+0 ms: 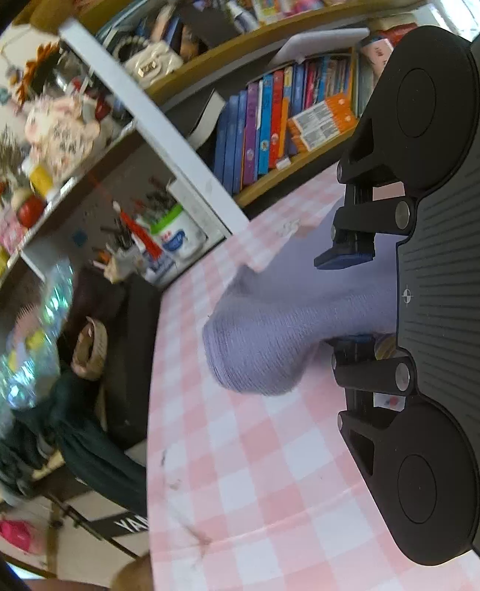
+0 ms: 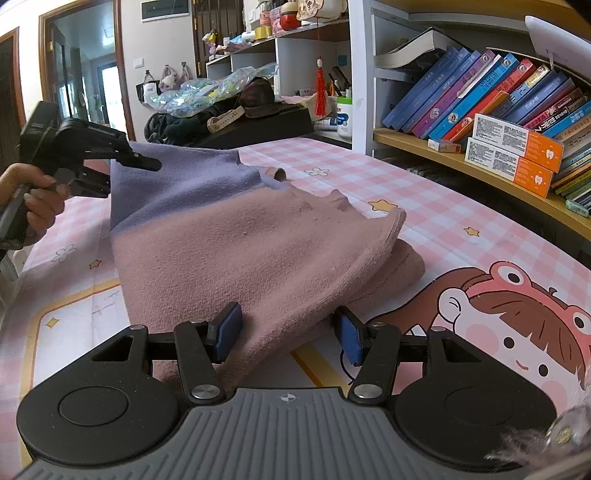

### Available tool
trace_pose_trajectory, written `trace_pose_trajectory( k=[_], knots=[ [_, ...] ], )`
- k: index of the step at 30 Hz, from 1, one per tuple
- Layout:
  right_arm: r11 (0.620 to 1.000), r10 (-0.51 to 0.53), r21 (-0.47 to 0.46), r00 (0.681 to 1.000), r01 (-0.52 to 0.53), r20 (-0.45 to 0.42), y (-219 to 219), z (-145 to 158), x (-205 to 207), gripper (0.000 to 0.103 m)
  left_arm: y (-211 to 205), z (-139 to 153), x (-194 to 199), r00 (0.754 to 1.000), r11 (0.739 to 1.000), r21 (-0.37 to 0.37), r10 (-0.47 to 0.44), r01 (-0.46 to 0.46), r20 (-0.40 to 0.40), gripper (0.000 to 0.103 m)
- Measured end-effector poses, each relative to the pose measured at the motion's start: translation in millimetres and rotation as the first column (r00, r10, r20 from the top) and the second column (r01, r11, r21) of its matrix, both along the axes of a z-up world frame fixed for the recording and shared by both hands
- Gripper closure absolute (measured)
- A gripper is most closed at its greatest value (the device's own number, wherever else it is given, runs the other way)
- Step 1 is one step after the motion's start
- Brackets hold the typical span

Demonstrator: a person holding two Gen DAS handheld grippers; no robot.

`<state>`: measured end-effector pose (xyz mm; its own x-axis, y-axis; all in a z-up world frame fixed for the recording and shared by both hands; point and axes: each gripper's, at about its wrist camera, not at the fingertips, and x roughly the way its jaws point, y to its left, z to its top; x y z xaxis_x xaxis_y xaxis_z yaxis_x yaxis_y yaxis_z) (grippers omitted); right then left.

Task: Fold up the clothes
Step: 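Grasp the lavender side of the folded sweater with the left gripper, then lift the lavender half with the left gripper and fold it over the pink half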

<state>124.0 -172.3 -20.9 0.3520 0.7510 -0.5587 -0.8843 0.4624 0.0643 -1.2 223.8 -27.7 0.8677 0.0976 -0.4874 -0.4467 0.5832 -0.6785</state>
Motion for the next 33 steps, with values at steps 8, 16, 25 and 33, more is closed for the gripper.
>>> trace_pose_trajectory(
  k=[8,16,25,33],
  knots=[
    [1.0,0.0,-0.003,1.0,0.0,0.009,0,0,-1,0.05,4,-26,1,0.997,0.992,-0.111,0.07,-0.065,0.042,0.076],
    [1.0,-0.001,-0.004,1.0,0.001,0.016,1,0,-2,0.05,-3,-14,0,0.998,0.998,-0.038,0.042,-0.04,0.054,0.089],
    [1.0,-0.002,-0.002,1.0,0.002,0.01,0,0,-1,0.05,-37,35,4,0.986,0.991,0.128,-0.064,0.044,0.154,0.089],
    [1.0,-0.006,0.002,1.0,0.006,0.003,-1,0,-1,0.05,-177,61,13,0.834,0.63,0.634,-0.551,0.448,-0.042,0.078]
  ],
)
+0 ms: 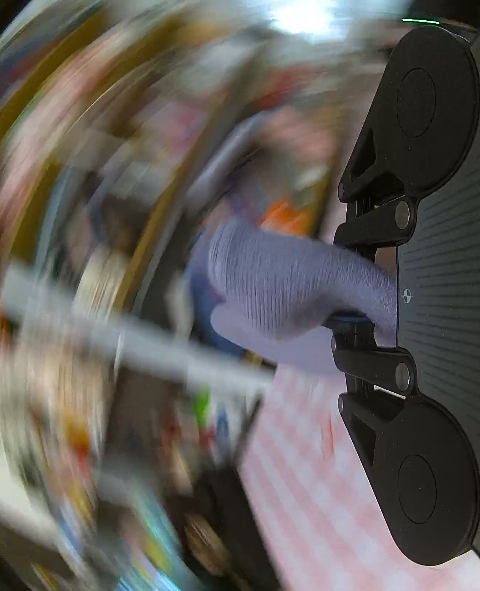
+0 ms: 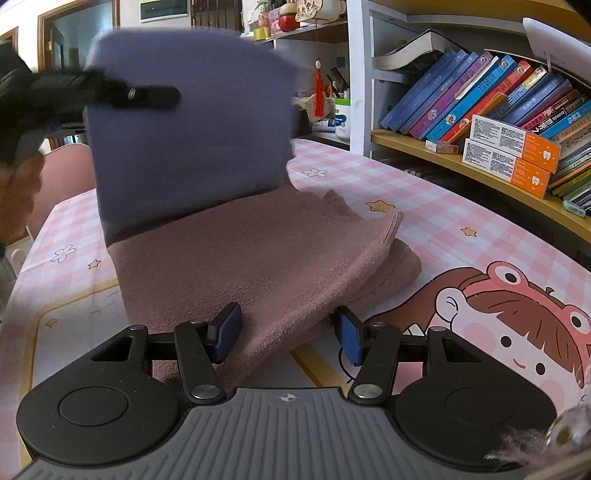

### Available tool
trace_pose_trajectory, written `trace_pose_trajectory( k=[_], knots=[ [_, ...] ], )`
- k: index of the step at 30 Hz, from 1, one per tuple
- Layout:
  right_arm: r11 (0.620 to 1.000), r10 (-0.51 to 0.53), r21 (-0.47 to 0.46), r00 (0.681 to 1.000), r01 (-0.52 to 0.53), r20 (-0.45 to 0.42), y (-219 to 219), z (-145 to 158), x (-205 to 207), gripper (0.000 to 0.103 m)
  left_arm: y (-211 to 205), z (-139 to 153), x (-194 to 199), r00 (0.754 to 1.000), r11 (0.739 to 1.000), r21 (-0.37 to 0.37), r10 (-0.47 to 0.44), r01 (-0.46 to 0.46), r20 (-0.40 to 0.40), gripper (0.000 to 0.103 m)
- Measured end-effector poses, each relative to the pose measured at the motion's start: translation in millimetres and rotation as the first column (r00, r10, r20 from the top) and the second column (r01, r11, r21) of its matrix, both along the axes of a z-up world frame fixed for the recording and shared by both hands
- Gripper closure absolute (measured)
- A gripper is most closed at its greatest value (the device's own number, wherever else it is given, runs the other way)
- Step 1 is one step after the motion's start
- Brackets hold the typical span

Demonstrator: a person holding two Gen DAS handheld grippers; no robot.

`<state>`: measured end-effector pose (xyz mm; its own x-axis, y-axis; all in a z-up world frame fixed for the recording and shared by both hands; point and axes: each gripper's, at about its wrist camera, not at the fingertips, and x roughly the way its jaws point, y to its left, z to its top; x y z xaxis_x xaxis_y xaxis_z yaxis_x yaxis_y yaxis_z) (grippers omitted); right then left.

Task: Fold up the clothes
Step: 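Lift the lavender half with the left gripper and fold it over the pink half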

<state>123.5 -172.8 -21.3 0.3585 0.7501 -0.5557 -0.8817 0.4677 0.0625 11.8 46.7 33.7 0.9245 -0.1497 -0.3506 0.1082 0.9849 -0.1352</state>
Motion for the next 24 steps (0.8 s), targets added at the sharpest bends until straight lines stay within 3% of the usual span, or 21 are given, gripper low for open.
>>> trace_pose_trajectory(
  k=[1,3,5,6,8,14,15,16,18,21,24],
  knots=[
    [1.0,0.0,0.0,1.0,0.0,0.0,0,0,0,0.05,-21,-8,4,0.996,0.993,0.094,-0.062,0.067,-0.056,0.076],
    [1.0,0.0,0.001,1.0,0.0,-0.001,0,0,0,0.05,-52,-29,12,0.976,0.964,0.206,-0.132,0.166,-0.172,0.071],
    [1.0,-0.001,0.002,1.0,0.001,-0.004,0,0,1,0.05,-67,-40,11,0.975,0.943,0.28,-0.129,0.178,-0.183,0.064],
    [1.0,-0.001,0.003,1.0,0.001,-0.004,0,0,1,0.05,-69,-41,10,0.974,0.942,0.28,-0.137,0.185,-0.182,0.055],
    [1.0,0.0,0.003,1.0,0.0,-0.005,-1,0,0,0.05,-66,-38,11,0.97,0.952,0.235,-0.155,0.198,-0.19,0.048],
    [1.0,0.0,0.004,1.0,0.0,-0.008,-2,0,0,0.05,-59,-32,16,0.975,0.973,0.156,-0.147,0.173,-0.164,0.048],
    [1.0,0.0,0.004,1.0,0.0,-0.008,-2,0,1,0.05,-57,-28,16,0.98,0.978,0.139,-0.135,0.155,-0.144,0.051],
    [1.0,0.001,0.004,1.0,0.0,-0.008,-2,0,1,0.05,-54,-25,19,0.986,0.984,0.118,-0.117,0.132,-0.122,0.062],
    [1.0,0.001,0.004,1.0,-0.001,-0.008,-2,0,1,0.05,-43,-19,19,0.994,0.996,0.047,-0.074,0.078,-0.076,0.073],
    [1.0,0.001,0.004,1.0,-0.001,-0.01,-2,0,1,0.05,-33,-14,19,0.999,0.999,-0.037,-0.037,0.035,-0.036,0.078],
    [1.0,0.001,0.004,1.0,-0.001,-0.011,-2,1,1,0.05,-46,-25,25,0.987,0.995,-0.001,-0.1,0.101,-0.122,0.077]
  ],
)
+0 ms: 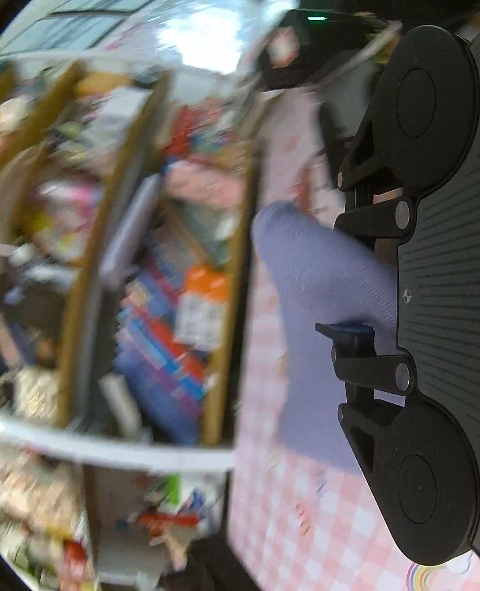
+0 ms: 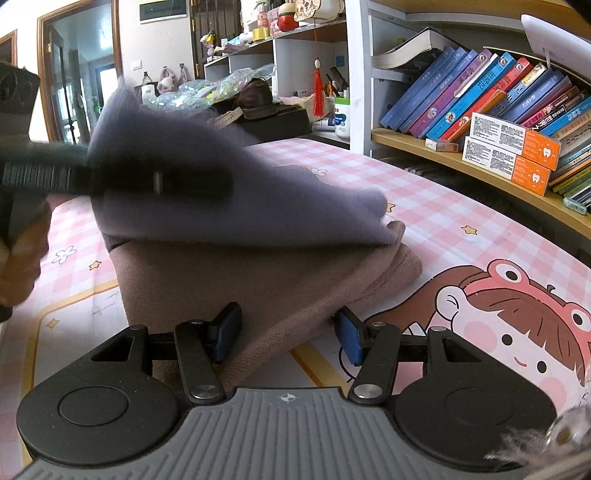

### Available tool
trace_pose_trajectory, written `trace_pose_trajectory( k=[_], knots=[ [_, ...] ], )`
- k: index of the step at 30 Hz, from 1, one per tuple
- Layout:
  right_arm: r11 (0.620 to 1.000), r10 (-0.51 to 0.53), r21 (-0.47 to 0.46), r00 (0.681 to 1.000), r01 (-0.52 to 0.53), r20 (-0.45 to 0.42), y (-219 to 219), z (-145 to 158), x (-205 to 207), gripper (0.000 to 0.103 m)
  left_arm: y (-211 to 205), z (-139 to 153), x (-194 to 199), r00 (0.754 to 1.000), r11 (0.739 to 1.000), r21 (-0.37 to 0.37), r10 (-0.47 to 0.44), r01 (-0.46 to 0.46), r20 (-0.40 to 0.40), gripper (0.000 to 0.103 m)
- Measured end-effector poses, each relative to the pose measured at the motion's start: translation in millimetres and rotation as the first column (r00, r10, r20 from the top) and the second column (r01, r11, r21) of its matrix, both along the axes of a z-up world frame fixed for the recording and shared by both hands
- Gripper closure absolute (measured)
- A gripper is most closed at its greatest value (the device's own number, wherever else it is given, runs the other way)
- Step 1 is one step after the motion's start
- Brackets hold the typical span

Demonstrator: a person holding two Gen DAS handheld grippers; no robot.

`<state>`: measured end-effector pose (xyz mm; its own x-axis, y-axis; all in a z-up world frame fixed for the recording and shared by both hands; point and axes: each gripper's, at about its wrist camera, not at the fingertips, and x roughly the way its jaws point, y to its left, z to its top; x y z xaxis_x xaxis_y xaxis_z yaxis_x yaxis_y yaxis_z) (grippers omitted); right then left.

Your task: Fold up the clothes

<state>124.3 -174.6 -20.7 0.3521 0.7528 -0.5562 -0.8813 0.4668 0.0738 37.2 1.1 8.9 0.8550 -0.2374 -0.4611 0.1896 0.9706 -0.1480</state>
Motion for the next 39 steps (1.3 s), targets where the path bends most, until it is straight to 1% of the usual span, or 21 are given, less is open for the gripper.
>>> trace_pose_trajectory(
  k=[2,6,8,9,11,12,14,15,16,18,19,20,22,23,25,27,28,31,34,37,39],
  knots=[
    [1.0,0.0,0.0,1.0,0.0,0.0,0,0,0,0.05,-5,-7,2,1.0,1.0,0.021,-0.007,0.008,-0.023,0.077],
    [1.0,-0.003,0.004,1.0,0.003,-0.014,-2,-1,1,0.05,5,-9,7,0.999,0.998,-0.062,0.004,-0.007,-0.044,0.077],
    [1.0,-0.002,0.004,1.0,0.002,-0.015,-2,-1,1,0.05,8,-8,9,0.999,0.996,-0.083,0.016,-0.02,-0.045,0.077],
    [1.0,-0.002,0.004,1.0,0.002,-0.015,-2,-1,1,0.05,8,-6,7,0.999,0.995,-0.09,0.035,-0.037,-0.026,0.077],
    [1.0,-0.002,0.005,1.0,0.002,-0.017,-3,-1,1,0.05,11,3,-4,0.992,0.991,-0.11,0.09,-0.08,0.091,0.078],
    [1.0,-0.002,0.006,1.0,0.002,-0.02,-3,-1,1,0.05,12,11,-12,0.979,0.989,-0.111,0.115,-0.097,0.171,0.078],
    [1.0,-0.002,0.008,1.0,0.003,-0.025,-3,-2,1,0.05,13,20,-19,0.955,0.987,-0.103,0.148,-0.126,0.257,0.079],
    [1.0,-0.002,0.008,1.0,0.002,-0.028,-3,-2,1,0.05,13,20,-18,0.956,0.987,-0.099,0.145,-0.123,0.257,0.079],
    [1.0,-0.002,0.01,0.999,0.002,-0.032,-4,-2,2,0.05,11,18,-13,0.969,0.991,-0.084,0.119,-0.103,0.218,0.079],
    [1.0,-0.002,0.013,0.999,0.002,-0.043,-5,-2,2,0.049,0,5,1,0.996,0.998,-0.048,0.052,-0.049,0.077,0.077],
    [1.0,-0.002,0.015,0.999,0.003,-0.049,-5,-2,3,0.049,-6,-3,5,1.0,0.999,-0.037,0.019,-0.018,0.022,0.072],
    [1.0,-0.003,0.017,0.999,0.004,-0.054,-6,-2,4,0.049,-11,-8,6,1.0,1.0,-0.022,-0.003,0.003,-0.004,0.07],
    [1.0,-0.013,0.017,0.998,0.014,-0.06,-7,-3,4,0.046,-16,-11,4,0.999,0.999,0.004,-0.045,0.045,-0.009,0.053],
    [1.0,-0.023,0.017,0.998,0.024,-0.064,-8,-3,3,0.044,-15,-9,3,0.998,0.998,-0.008,-0.067,0.066,-0.01,0.049],
    [0.999,-0.044,0.011,0.996,0.045,-0.072,-11,-1,0,0.043,-4,-5,1,0.994,0.99,-0.088,-0.108,0.106,-0.02,0.039],
    [0.998,-0.065,-0.001,0.996,0.065,-0.062,-15,4,-6,0.043,9,-2,-3,0.988,0.977,-0.159,-0.151,0.145,-0.028,0.036],
    [0.997,-0.072,-0.002,0.996,0.072,-0.062,-19,6,-10,0.042,12,-1,-7,0.985,0.972,-0.166,-0.17,0.164,-0.025,0.036],
    [0.994,-0.112,0.004,0.987,0.113,-0.112,-37,14,-17,0.041,22,11,-27,0.972,0.964,-0.122,-0.232,0.234,0.035,0.036],
    [0.982,-0.178,0.033,0.973,0.185,-0.149,-65,28,-27,0.041,50,27,-46,0.953,0.948,-0.131,-0.274,0.291,0.132,0.036],
    [0.95,-0.248,0.134,0.944,0.281,-0.219,-88,48,-35,0.041,71,32,-45,0.966,0.963,-0.125,-0.22,0.237,0.135,0.037],
    [0.915,-0.252,0.236,0.921,0.327,-0.299,-94,60,-38,0.041,75,23,-38,0.975,0.971,-0.111,-0.203,0.213,0.091,0.038]
  ],
)
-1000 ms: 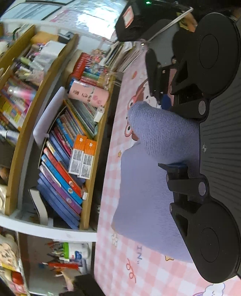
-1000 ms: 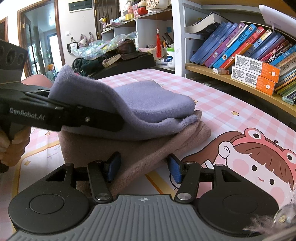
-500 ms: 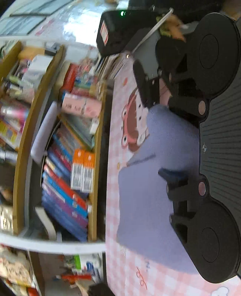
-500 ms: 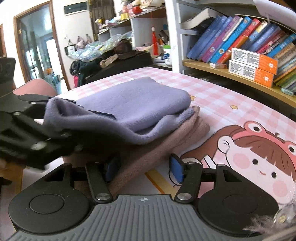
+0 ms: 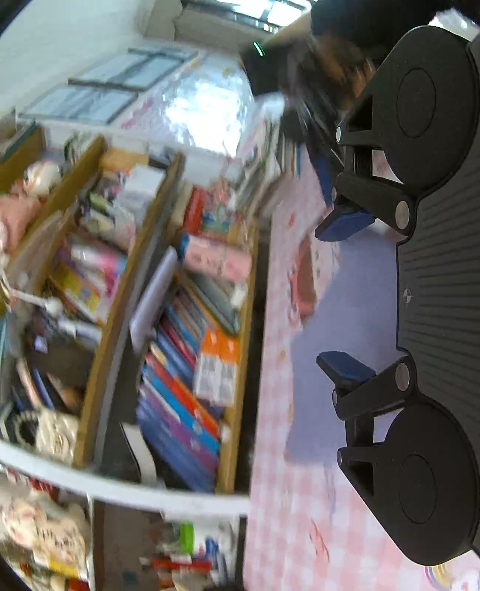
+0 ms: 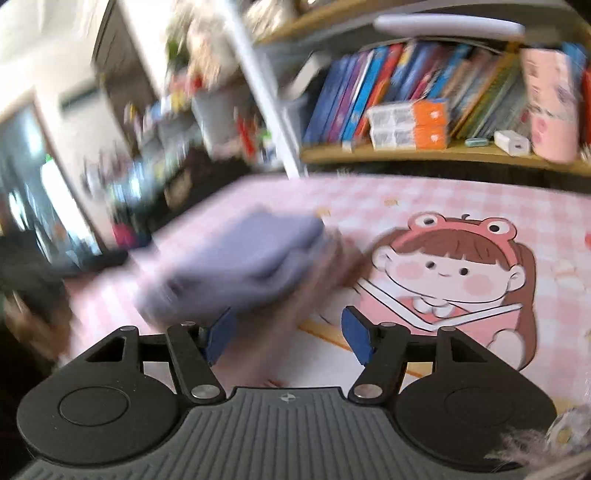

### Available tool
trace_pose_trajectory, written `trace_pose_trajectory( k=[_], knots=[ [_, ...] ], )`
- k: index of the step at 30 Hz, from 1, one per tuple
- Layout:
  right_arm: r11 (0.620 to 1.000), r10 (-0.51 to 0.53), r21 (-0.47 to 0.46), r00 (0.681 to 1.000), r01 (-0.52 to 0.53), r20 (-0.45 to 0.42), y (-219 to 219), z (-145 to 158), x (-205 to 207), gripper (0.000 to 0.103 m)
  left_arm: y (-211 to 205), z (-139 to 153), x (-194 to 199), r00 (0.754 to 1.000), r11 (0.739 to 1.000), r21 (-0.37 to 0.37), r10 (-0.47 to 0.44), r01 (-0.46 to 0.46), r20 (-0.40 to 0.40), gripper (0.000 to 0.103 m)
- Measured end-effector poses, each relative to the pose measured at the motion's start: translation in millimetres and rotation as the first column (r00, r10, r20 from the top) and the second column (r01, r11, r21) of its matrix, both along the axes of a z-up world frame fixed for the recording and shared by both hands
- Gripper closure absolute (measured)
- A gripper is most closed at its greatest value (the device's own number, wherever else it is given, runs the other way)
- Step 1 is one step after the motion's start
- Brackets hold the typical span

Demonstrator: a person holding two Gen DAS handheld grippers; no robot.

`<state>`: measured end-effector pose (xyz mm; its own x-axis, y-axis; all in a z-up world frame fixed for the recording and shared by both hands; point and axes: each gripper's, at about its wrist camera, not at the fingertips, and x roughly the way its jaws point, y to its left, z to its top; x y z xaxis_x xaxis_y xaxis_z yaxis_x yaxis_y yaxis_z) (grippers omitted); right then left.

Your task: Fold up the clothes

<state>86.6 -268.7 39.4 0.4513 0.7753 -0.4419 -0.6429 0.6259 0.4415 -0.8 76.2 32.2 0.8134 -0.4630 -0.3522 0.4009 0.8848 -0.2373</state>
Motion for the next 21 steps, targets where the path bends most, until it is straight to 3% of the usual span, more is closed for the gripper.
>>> trace_pose_trajectory(
  k=[3,6,9,11,12,14,16,19,21],
  knots=[
    [0.989,-0.026,0.143,0.992,0.045,-0.127,10,3,2,0.04,-13,-20,5,0.994,0.993,0.092,-0.068,0.076,-0.085,0.038],
    [0.983,-0.004,0.18,0.97,0.049,-0.244,36,-6,5,0.04,-27,-31,-4,0.989,0.963,0.226,-0.134,0.145,-0.061,0.036],
    [0.989,-0.023,0.135,0.958,0.064,-0.287,65,-16,6,0.042,-22,-36,-3,0.987,0.972,0.177,-0.141,0.153,-0.079,0.036],
    [0.992,-0.085,0.062,0.953,0.108,-0.292,82,-21,8,0.049,-20,-36,-4,0.987,0.975,0.16,-0.143,0.153,-0.076,0.036],
    [0.992,-0.111,0.025,0.953,0.123,-0.281,90,-23,8,0.053,-20,-37,-4,0.987,0.976,0.155,-0.142,0.152,-0.072,0.036],
    [0.991,-0.137,-0.039,0.963,0.131,-0.233,106,-21,7,0.079,-19,-38,-3,0.988,0.978,0.148,-0.139,0.148,-0.07,0.036],
    [0.993,-0.105,-0.064,0.983,0.097,-0.147,119,-15,0,0.092,-20,-38,-2,0.988,0.978,0.15,-0.139,0.147,-0.066,0.036],
    [0.999,-0.004,-0.052,0.996,0.008,0.085,123,8,-31,0.094,-15,-36,0,0.987,0.982,0.117,-0.142,0.15,-0.07,0.036],
    [0.997,-0.037,-0.063,0.994,0.044,0.105,118,4,-42,0.094,-12,-37,2,0.987,0.986,0.083,-0.139,0.146,-0.082,0.036]
  ],
)
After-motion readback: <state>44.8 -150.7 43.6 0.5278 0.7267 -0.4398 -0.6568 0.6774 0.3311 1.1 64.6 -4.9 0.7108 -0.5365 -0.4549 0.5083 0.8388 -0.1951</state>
